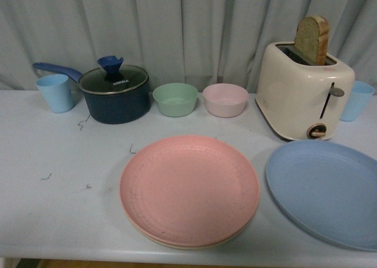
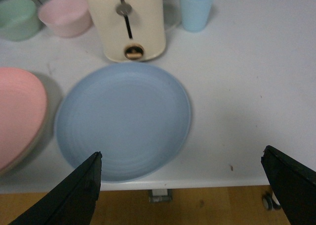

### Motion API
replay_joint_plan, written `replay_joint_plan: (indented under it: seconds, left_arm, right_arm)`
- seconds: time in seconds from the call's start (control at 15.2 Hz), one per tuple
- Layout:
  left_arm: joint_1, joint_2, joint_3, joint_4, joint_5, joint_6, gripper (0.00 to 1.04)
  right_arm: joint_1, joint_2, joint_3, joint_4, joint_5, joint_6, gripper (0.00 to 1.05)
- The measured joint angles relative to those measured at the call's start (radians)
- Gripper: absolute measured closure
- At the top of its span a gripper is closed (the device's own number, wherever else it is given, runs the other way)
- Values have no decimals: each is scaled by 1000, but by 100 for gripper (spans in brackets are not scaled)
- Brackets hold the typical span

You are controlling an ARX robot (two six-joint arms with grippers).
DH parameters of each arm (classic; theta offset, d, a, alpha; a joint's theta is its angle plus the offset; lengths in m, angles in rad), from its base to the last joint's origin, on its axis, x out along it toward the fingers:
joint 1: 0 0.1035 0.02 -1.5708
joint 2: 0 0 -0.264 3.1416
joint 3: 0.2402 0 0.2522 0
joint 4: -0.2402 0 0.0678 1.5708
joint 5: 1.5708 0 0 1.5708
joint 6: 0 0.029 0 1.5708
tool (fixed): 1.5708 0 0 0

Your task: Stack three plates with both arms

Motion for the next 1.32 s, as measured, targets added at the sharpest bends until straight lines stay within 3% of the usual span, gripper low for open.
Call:
replay_joint_plan:
  seconds: [0.26, 0.46, 0.73, 1.05, 1.12, 1.32]
  left_arm:
    - [0, 0, 0, 0, 0, 0, 7]
    - [0, 0, 0, 0, 0, 0, 7]
    - [0, 0, 0, 0, 0, 0, 7]
    - [0, 0, 0, 0, 0, 0, 7]
    - [0, 0, 0, 0, 0, 0, 7]
    - [0, 0, 0, 0, 0, 0, 7]
  right_arm:
    - [-19, 188, 51, 47, -2, -23, 6]
    - [-22, 593, 234, 101, -8, -28, 6]
    - [32, 938, 401, 182, 60, -65, 6]
    - [64, 1136, 532, 235, 116, -77, 6]
    - [77, 1165, 543, 241, 132, -77, 11]
    - [89, 1197, 570, 242, 149, -80, 47]
